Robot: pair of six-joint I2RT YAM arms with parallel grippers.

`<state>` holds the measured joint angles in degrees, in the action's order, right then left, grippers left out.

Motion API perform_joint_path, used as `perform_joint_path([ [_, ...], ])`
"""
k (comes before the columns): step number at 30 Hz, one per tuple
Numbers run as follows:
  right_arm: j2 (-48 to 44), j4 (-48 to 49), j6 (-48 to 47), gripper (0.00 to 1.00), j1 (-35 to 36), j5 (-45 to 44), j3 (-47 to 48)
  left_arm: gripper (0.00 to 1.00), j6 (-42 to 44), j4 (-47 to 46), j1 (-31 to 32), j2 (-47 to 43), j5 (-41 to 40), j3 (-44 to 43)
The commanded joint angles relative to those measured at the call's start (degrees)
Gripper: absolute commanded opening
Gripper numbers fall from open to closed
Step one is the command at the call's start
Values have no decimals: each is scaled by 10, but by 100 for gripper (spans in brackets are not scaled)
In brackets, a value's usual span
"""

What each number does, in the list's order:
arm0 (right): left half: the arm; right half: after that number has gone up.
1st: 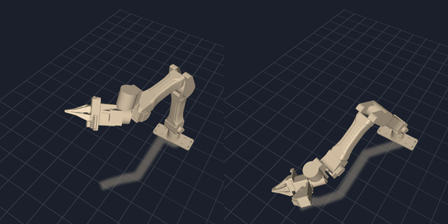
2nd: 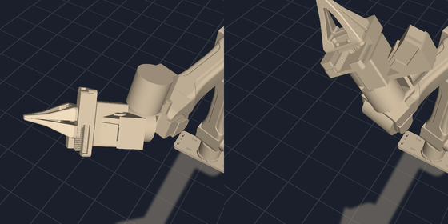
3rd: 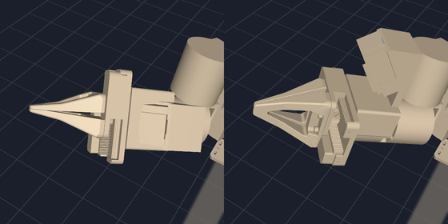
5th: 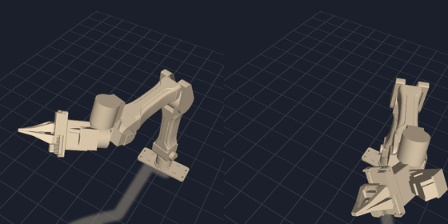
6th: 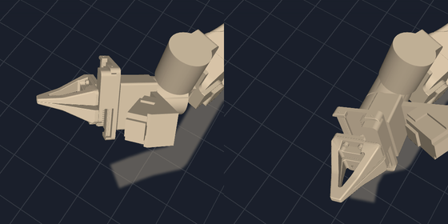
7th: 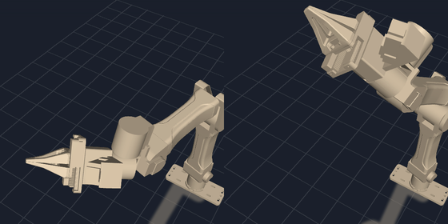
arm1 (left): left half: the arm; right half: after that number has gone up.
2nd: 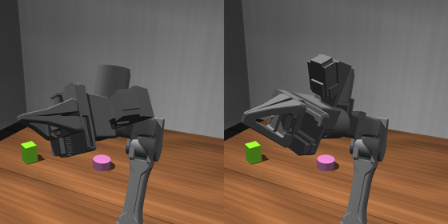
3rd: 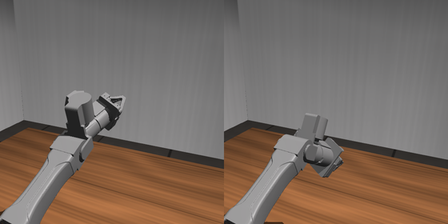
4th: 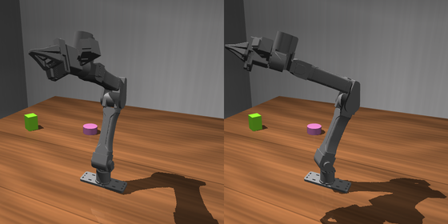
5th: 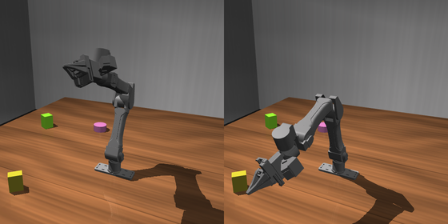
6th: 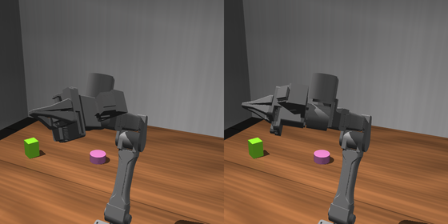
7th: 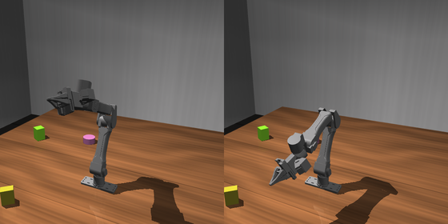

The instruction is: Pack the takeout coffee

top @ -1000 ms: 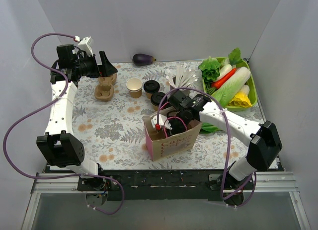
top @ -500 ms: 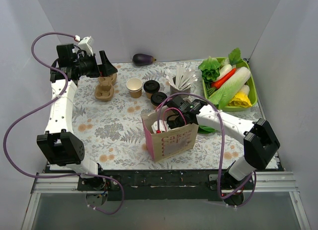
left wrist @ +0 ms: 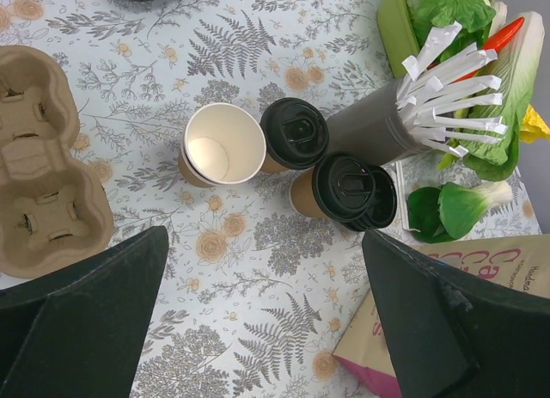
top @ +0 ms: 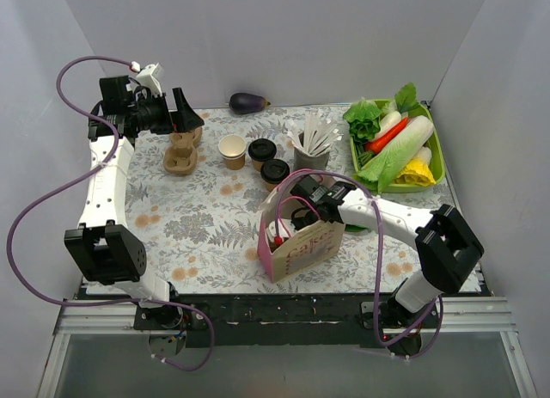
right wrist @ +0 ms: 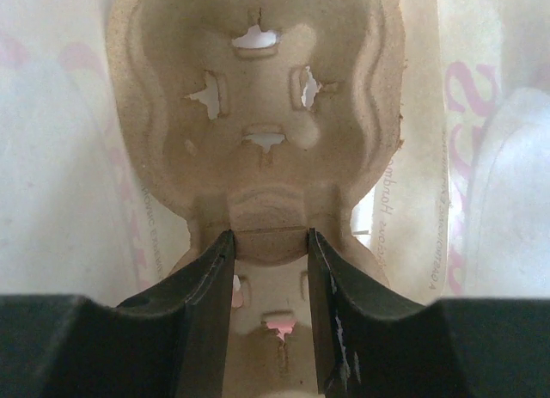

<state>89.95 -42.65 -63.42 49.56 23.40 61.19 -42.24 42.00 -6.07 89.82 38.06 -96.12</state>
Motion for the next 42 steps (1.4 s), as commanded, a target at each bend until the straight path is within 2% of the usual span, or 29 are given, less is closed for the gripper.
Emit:
perform_joint_path([
  [1,-6,28,-1,3,5,-9,-20,98,0,0,-2,-2,13,-24],
  [2,-10,30,0,4,6,-10,-23,98,-1,0,-2,0,16,-25],
  [5,-21,42,11,14,7,-12,-24,98,-2,-1,-2,1,18,-27],
  [6,-25,45,14,25,7,-14,-24,98,-2,-1,-2,2,19,-26],
  [9,-43,43,8,40,7,-6,-23,98,-3,-3,-2,4,22,-28],
  [17,-57,27,43,63,7,-17,22,98,-4,0,-2,10,46,-32],
  [18,-56,13,45,80,7,-17,29,98,-4,2,-2,12,60,-35],
  [19,-53,6,49,90,7,-18,36,98,-4,6,-2,14,68,-38],
  [21,-54,-6,56,93,7,-20,56,98,-5,7,-2,20,94,-46],
  [25,-57,-54,68,95,7,-20,103,98,7,11,11,15,203,-43],
  [28,-64,-85,71,96,7,-15,146,98,55,30,44,-5,242,-34],
  [29,-71,-106,72,96,7,-15,161,98,69,42,53,-10,240,-34],
  [30,-74,-114,73,97,7,-17,174,98,110,60,105,-17,230,-40],
  [33,-96,-146,83,98,6,-37,224,98,146,107,194,-21,161,-28],
  [37,-146,-134,96,98,6,-77,235,98,145,88,236,-22,105,4],
  [42,-172,-87,125,98,5,-130,214,98,157,126,287,-5,147,-29],
])
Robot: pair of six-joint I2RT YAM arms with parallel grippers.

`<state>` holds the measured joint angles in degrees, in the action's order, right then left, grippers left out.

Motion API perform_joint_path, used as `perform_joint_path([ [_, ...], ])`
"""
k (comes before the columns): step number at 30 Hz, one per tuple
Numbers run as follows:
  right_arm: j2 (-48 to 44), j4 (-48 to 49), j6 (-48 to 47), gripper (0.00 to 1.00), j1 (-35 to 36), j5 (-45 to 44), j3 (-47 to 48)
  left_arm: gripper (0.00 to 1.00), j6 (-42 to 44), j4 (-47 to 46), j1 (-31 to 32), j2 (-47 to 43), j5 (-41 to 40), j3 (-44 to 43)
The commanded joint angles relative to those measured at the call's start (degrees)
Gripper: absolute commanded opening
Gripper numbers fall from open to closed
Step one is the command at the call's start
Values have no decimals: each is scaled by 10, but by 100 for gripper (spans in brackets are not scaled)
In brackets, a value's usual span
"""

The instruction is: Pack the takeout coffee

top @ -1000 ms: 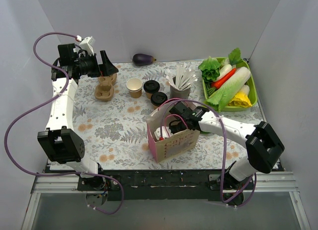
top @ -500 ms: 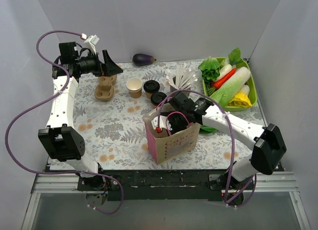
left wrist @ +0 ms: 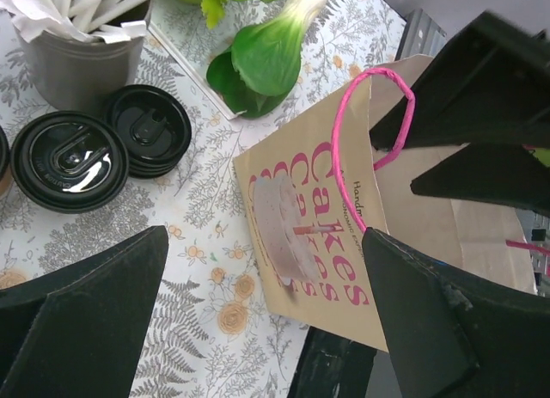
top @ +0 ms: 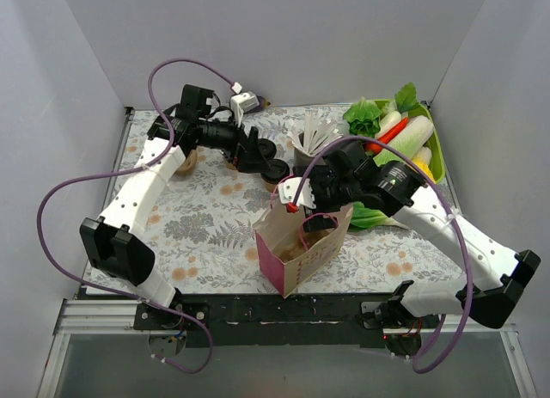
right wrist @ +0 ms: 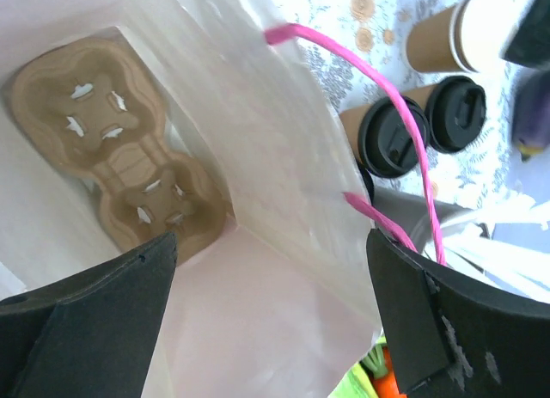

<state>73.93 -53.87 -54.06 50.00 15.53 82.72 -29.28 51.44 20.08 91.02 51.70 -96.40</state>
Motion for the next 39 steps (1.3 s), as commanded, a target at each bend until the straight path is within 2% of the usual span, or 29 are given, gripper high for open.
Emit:
perform_joint_path([
  [1,-14,30,40,98,-2,-58,5,98,31,40,36,-19,7,-25],
  [4,-17,44,61,98,-4,-62,31,98,41,54,66,-33,-10,-9],
  [11,-16,49,103,98,-4,-67,35,98,92,118,82,-39,-6,7],
  [17,-13,61,135,98,-4,-63,30,98,143,197,114,18,-20,-27],
  [20,-13,76,152,98,-5,-63,24,93,148,207,128,35,-67,-34],
  [24,-13,85,171,97,-8,-67,32,80,147,204,131,35,-82,-42],
  [25,-15,89,184,97,-9,-72,37,70,145,205,131,35,-85,-50],
  [27,-15,90,197,97,-15,-81,73,58,164,219,131,34,-88,-63],
  [28,-14,86,210,97,-23,-82,89,46,172,240,131,34,-97,-70],
  [30,-13,87,229,98,-33,-94,145,36,197,268,131,34,-111,-86],
  [33,-28,124,276,98,-67,-114,164,25,207,277,131,-2,-169,-60],
  [34,-38,165,289,98,-97,-124,149,1,214,277,130,-24,-228,-41],
  [39,-42,203,309,98,-160,-116,91,0,227,277,99,-93,-323,5],
])
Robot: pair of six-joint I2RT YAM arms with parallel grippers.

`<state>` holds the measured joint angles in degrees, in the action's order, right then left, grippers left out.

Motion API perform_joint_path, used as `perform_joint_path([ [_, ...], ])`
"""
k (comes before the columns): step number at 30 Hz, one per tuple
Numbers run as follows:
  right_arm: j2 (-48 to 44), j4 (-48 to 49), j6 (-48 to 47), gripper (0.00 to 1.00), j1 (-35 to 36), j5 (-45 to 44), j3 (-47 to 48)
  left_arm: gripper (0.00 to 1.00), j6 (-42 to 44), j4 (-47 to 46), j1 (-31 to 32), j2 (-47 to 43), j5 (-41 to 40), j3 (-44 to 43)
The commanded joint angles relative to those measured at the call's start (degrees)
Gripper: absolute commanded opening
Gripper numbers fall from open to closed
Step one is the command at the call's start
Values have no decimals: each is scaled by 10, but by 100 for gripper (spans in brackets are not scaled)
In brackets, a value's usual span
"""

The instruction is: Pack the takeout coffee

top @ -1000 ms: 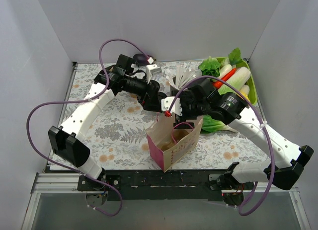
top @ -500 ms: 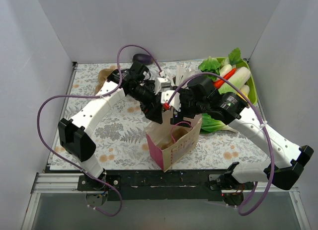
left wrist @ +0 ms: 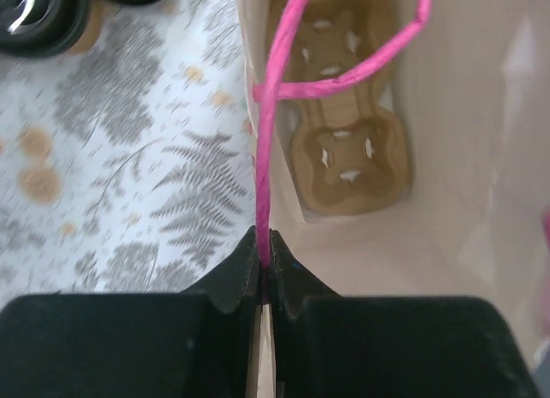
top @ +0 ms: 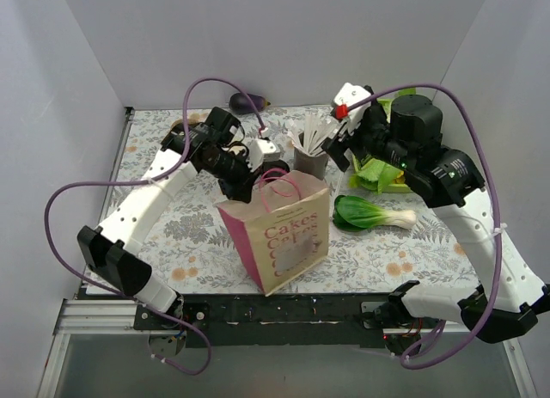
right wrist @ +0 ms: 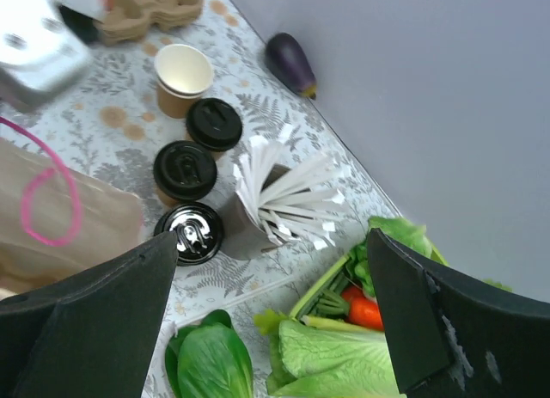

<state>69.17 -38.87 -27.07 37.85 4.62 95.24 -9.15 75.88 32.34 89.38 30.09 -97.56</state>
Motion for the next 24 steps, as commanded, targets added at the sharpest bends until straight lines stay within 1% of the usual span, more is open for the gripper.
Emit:
perform_joint_path([
  [1,9,55,43,98,-46,-1,-39,0,27,33,-27,-87,-125,15],
  [5,23,70,54,98,-66,29,-66,0,50,33,-32,-135,-195,-10],
  [7,24,79,54,98,-73,38,-88,0,79,32,-32,-163,-214,-10],
  [9,24,97,51,98,-74,44,-106,0,85,31,-32,-174,-231,-5],
  [11,23,106,49,98,-73,55,-131,0,71,32,-32,-185,-218,8],
  [12,24,109,46,98,-73,59,-137,0,67,32,-31,-190,-192,17],
  [14,28,108,45,98,-73,72,-146,0,59,32,-31,-207,-165,47],
  [20,13,101,13,96,-73,99,-180,0,60,31,-32,-258,-91,128],
  [24,-7,107,3,96,-73,115,-223,0,54,30,-32,-279,-60,130],
])
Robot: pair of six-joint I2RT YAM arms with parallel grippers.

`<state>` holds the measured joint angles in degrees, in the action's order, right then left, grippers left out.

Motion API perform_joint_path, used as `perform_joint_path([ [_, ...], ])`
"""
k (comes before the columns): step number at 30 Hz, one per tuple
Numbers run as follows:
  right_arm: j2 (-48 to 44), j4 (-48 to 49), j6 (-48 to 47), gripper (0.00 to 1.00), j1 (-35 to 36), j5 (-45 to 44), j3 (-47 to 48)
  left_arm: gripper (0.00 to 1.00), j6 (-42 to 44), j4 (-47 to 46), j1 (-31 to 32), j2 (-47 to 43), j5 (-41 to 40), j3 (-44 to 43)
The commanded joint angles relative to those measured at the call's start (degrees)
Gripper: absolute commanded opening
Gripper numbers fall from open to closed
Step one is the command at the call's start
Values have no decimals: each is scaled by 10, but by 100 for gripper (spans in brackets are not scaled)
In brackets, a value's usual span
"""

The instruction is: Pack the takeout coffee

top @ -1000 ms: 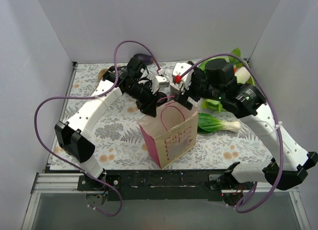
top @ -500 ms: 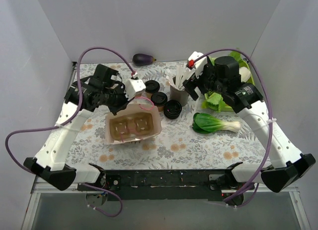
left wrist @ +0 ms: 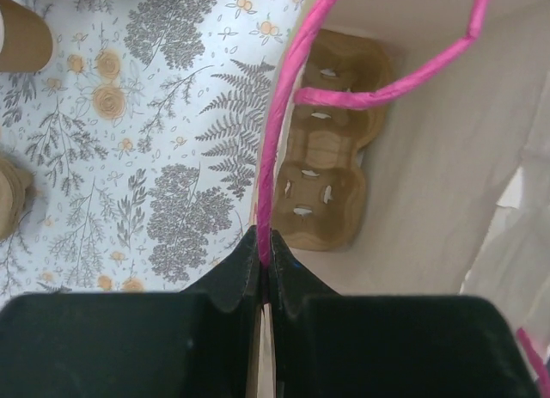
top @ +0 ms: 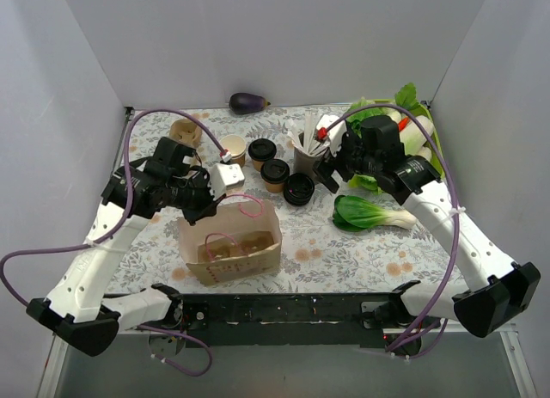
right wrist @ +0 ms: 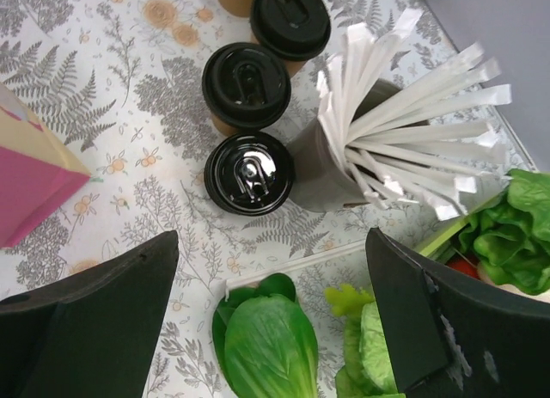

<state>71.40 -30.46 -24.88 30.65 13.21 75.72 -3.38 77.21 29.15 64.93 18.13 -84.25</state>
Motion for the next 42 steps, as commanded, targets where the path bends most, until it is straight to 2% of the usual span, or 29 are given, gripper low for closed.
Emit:
perform_joint_path([
  [1,-33,22,-21,96,-2,34,-31,0,-7,18,-1,-34,65,-7],
  [6,-21,7,-68,88,1,98,-25,0,-21,19,-1,-30,36,-8],
  [11,64,-12,-77,69,19,107,42,0,9,19,-1,-61,-31,-6],
  [16,122,3,-69,67,27,106,66,0,-15,19,-9,-38,-27,-121],
  [20,125,31,-47,69,27,110,51,0,-15,19,-12,-27,-27,-148],
  [22,126,35,-39,69,28,113,44,0,-11,18,-12,-36,-35,-130],
  [25,124,38,-32,69,29,115,29,0,-3,12,-10,-77,-24,-53],
  [26,124,37,-30,69,30,116,27,0,-6,-6,-10,-94,-24,-4],
  [29,114,43,-29,69,31,116,14,0,-18,-36,-9,-150,-3,52],
  [33,97,41,-27,70,34,115,-3,0,-56,-36,-10,-166,60,73],
  [36,81,36,-24,71,36,138,-8,0,-68,-36,-15,-175,75,83],
  [37,76,37,-24,71,37,147,-7,19,-71,-37,-15,-175,75,86],
  [38,69,38,-23,72,43,155,-4,32,-82,-49,-14,-177,74,87],
  [40,72,35,-24,72,50,155,1,48,-95,-60,-16,-172,69,87],
  [42,81,34,-26,72,56,154,13,51,-109,-72,-15,-159,64,85],
])
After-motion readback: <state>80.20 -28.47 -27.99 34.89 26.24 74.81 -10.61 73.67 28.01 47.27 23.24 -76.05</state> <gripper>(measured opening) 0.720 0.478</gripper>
